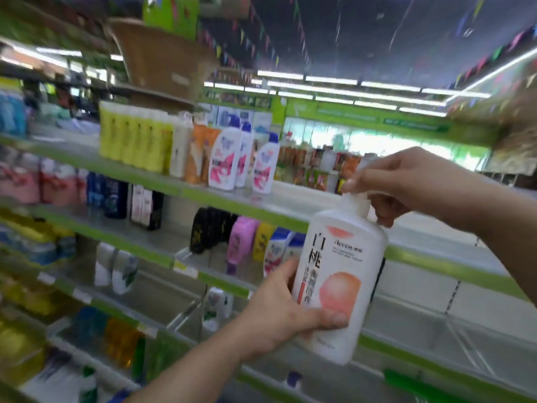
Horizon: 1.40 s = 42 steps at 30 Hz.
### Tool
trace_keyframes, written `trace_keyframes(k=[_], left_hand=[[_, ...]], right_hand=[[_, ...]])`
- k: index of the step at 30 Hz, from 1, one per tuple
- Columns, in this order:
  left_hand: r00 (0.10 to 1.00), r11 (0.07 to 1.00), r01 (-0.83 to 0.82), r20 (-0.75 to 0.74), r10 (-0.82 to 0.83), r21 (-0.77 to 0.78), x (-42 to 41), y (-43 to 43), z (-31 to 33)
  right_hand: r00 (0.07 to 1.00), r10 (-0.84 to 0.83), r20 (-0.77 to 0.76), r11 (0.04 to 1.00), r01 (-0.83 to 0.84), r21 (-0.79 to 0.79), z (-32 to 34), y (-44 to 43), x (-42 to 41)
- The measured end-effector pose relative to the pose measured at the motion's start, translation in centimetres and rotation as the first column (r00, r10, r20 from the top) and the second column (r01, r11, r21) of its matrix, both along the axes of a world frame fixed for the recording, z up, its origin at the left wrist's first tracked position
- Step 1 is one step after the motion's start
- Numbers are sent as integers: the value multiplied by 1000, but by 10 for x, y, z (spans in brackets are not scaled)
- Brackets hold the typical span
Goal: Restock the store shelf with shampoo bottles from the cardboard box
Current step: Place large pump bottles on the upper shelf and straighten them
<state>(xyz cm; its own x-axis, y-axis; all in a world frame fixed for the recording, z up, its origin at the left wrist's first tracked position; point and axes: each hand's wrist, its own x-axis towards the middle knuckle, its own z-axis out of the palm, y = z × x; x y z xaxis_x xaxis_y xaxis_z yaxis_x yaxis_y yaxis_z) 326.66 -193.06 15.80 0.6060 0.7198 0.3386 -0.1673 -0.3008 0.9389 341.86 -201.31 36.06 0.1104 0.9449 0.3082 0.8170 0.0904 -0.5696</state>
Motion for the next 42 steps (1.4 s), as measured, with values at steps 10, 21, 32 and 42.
trace_keyframes(k=[10,21,32,42], left_hand=[[995,999,-42,89,42,4,13,72,82],[985,971,-132,137,106,200,33,252,146],[997,946,-43,-51,63,322,78,363,142],[980,962,43,-198,12,270,94,406,118]], right_hand=[[963,-118,-241,956,175,233,-7,23,0],[914,-237,-329,937,305,171,-14,205,-3],[882,-306,-358,918,373,136,-18,331,44],[887,-316,-336,939,343,23,-36,393,90]])
